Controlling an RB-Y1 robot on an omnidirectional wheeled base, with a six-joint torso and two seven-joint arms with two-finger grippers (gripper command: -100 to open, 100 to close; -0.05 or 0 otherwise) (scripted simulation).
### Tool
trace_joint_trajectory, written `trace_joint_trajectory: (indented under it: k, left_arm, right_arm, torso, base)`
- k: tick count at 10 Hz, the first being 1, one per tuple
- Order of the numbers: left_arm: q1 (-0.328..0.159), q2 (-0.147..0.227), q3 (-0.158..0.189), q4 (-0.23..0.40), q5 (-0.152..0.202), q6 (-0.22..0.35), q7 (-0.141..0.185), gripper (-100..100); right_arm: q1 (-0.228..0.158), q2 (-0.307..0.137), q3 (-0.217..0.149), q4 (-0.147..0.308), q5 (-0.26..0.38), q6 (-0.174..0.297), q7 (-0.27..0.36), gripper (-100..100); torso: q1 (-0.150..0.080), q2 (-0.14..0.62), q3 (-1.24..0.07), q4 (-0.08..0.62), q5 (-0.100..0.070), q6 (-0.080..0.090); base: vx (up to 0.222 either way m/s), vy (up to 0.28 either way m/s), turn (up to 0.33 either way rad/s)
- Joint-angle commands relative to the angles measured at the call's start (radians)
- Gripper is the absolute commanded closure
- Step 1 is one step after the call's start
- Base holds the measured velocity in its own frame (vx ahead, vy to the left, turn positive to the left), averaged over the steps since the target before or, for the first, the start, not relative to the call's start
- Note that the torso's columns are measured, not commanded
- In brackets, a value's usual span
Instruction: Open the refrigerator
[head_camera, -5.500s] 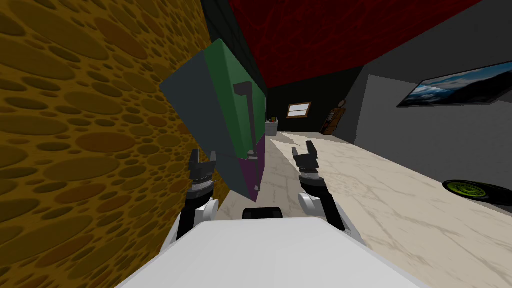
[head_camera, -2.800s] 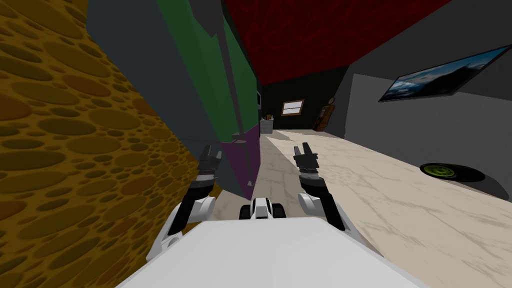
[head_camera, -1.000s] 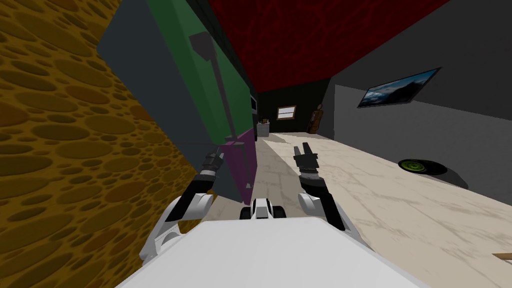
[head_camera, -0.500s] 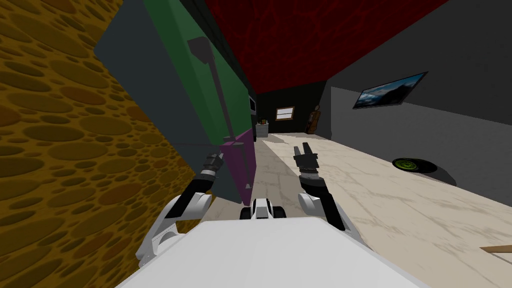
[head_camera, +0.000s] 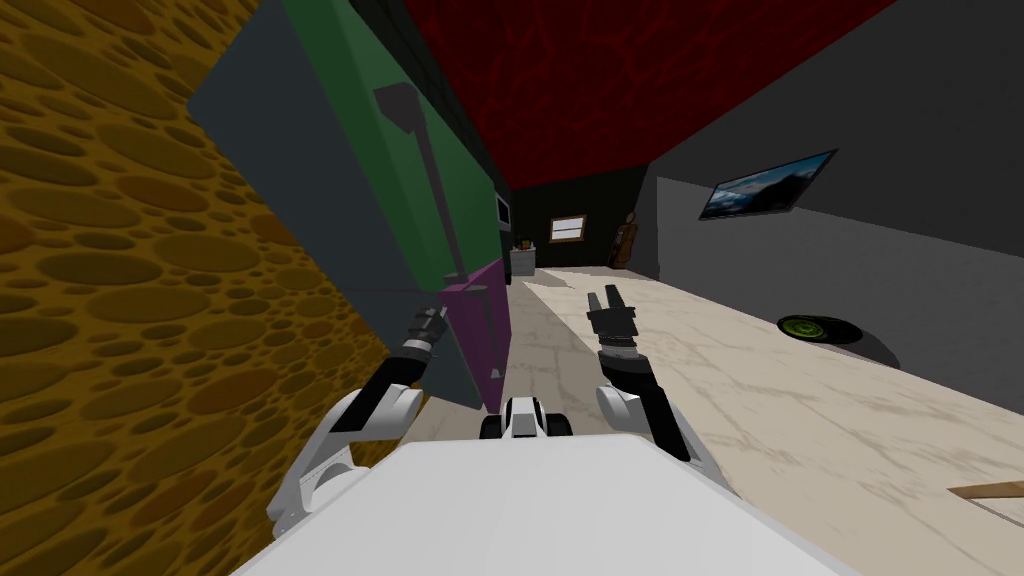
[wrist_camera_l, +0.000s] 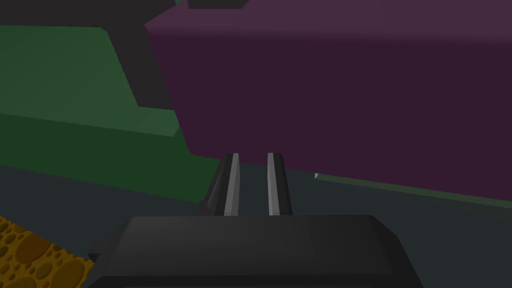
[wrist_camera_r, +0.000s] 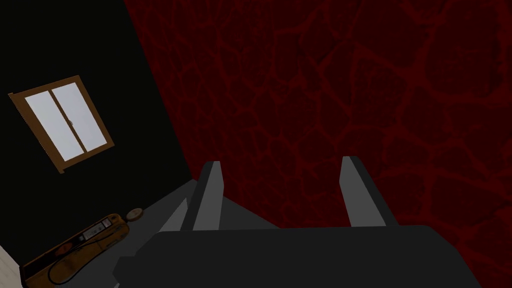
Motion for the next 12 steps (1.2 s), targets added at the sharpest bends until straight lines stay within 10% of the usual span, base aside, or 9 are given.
trace_joint_trajectory:
  k: [1,8,12]
  left_arm:
    - [-0.007,0.014,-0.003,0.002,0.005,0.052,0.009,-100]
    - [-0.019,0.039,-0.003,-0.141,0.01,0.165,0.034,-100]
    - [-0.1,0.073,0.074,-0.058,0.016,0.136,0.044,-100]
  right_arm:
    - [0.0,0.0,0.0,0.0,0.0,0.0,0.0,0]
    - [0.0,0.0,0.0,0.0,0.0,0.0,0.0,0]
    - [0.0,0.0,0.0,0.0,0.0,0.0,0.0,0]
  torso:
    - [-0.001,-0.001,-0.001,0.0,0.0,0.001]
    - [-0.001,-0.005,-0.003,-0.001,-0.001,0.001]
    - [0.001,0.006,0.004,0.003,0.0,-0.004]
  base:
    - [0.006,-0.017,-0.01]
    - [0.003,-0.018,-0.025]
    - [-0.111,-0.017,-0.127]
